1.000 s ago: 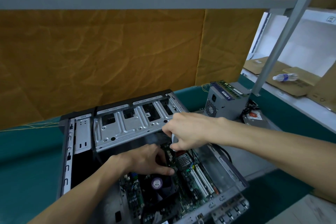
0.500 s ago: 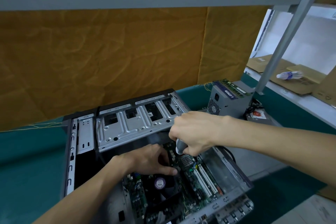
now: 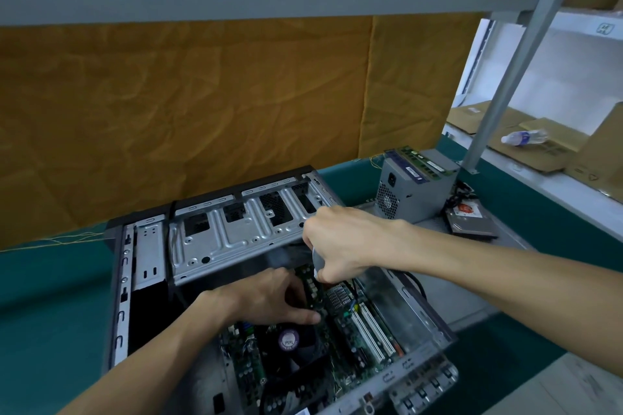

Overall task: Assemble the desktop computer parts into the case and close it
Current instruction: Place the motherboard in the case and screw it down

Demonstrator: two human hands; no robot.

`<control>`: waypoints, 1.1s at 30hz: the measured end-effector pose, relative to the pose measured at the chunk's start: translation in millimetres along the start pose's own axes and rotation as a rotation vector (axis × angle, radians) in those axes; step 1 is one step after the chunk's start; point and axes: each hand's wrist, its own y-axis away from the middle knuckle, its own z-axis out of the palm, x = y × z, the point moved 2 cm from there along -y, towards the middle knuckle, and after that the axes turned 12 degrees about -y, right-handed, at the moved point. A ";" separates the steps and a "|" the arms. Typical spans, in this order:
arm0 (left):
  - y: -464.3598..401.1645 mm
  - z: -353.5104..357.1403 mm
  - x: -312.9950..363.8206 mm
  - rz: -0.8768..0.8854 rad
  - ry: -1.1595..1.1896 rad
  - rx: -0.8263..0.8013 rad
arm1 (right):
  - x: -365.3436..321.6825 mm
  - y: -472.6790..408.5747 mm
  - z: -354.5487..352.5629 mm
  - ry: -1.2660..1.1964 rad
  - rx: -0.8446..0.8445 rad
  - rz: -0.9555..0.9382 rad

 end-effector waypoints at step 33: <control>-58.8 -51.9 34.3 -0.030 -0.258 0.713 | 185.9 17.6 114.7 -1.066 0.566 0.780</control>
